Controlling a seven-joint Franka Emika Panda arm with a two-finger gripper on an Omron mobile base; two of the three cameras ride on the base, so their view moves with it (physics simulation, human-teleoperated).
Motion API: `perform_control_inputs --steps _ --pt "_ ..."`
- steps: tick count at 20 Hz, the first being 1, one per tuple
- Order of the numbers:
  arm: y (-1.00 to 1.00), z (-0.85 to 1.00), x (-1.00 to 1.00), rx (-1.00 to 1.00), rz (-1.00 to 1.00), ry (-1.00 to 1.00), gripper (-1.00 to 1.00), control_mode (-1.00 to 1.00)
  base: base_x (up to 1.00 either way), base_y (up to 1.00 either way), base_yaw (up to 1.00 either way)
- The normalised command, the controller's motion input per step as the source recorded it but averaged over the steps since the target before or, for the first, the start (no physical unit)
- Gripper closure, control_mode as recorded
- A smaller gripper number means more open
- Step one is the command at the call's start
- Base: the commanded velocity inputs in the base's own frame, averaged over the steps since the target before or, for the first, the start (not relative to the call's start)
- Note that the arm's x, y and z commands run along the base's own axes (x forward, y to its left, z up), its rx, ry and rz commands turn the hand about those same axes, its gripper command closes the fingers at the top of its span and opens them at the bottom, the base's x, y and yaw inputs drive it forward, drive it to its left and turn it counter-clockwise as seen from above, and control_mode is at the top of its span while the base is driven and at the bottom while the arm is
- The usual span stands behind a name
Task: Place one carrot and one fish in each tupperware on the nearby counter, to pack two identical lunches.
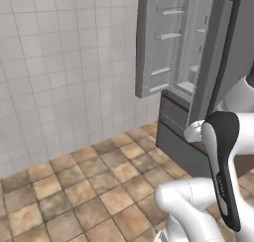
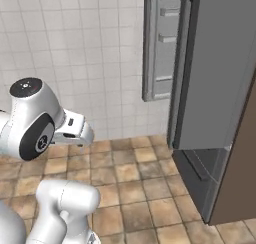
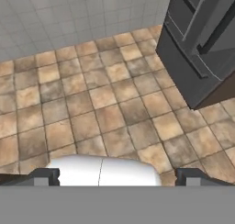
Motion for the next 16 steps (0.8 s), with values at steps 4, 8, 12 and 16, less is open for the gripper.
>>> perform_control_inputs --steps 4,8,12,16 --pt "0.00 0.00 0.00 0.00 0.00 0.00 -1.00 1.00 0.94 0.00 -0.49" --pt "0.00 0.00 0.00 0.00 0.00 0.00 -1.00 1.00 0.99 0.12 -0.51" --pt "0.00 0.00 0.00 0.00 0.00 0.00 -1.00 1.00 0.95 0.55 -0.49" --pt "0.00 0.00 0.00 0.00 0.00 0.00 -1.00 1.00 0.81 0.62 -0.44"
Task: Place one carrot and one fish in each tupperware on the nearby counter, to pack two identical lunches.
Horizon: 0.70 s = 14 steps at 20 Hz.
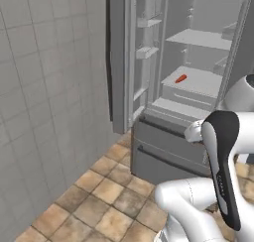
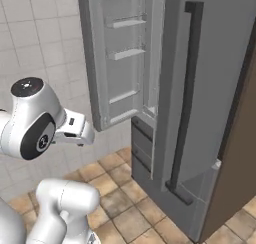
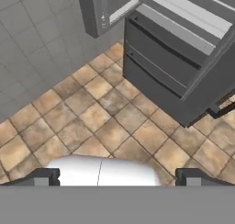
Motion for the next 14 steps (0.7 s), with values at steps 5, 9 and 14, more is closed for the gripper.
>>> perform_control_inputs --steps 5,9,14 --pt "0.00 0.00 0.00 0.00 0.00 0.00 -1.00 1.00 0.37 0.26 -0.46" --pt "0.00 0.00 0.00 0.00 0.00 0.00 -1.00 1.00 0.19 0.05 -0.50" --pt "0.00 0.00 0.00 0.00 0.00 0.00 -1.00 1.00 0.33 0.25 -0.49"
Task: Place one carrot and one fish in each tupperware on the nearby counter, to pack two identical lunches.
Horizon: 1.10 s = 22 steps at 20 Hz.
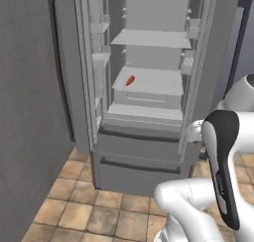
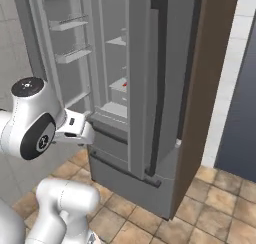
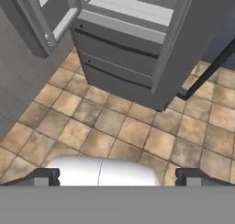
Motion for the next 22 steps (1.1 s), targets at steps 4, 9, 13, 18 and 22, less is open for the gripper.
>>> perform_control_inputs --steps 4,9,13,18,22 --pt "0.00 0.00 0.00 0.00 0.00 0.00 -1.00 1.00 0.54 0.57 -0.44" --pt "0.00 0.00 0.00 0.00 0.00 0.00 -1.00 1.00 0.52 0.68 -0.35" --pt "0.00 0.00 0.00 0.00 0.00 0.00 -1.00 1.00 0.35 0.33 -0.21" --pt "0.00 0.00 0.00 0.00 0.00 0.00 -1.00 1.00 0.13 0.00 -0.05" --pt "0.00 0.00 0.00 0.00 0.00 0.00 -1.00 1.00 0.41 0.00 -0.02"
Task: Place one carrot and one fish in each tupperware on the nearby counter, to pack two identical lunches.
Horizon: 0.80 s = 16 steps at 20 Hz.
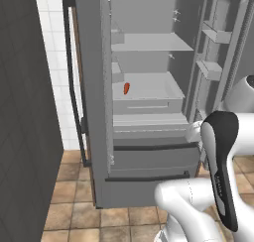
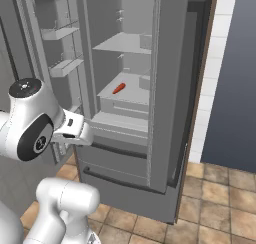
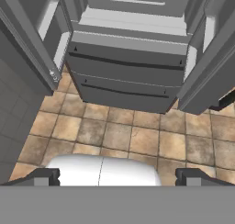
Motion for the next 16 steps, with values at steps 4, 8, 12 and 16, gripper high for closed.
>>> perform_control_inputs --steps 4,8,12,16 --pt "0.00 0.00 0.00 0.00 0.00 0.00 -1.00 1.00 0.74 0.03 -0.01" --pt "0.00 0.00 0.00 0.00 0.00 0.00 -1.00 1.00 0.78 0.00 -0.02" --pt "0.00 0.00 0.00 0.00 0.00 0.00 -1.00 1.00 0.76 0.02 -0.03" --pt "0.00 0.00 0.00 0.00 0.00 0.00 -1.00 1.00 0.63 0.16 -0.05"
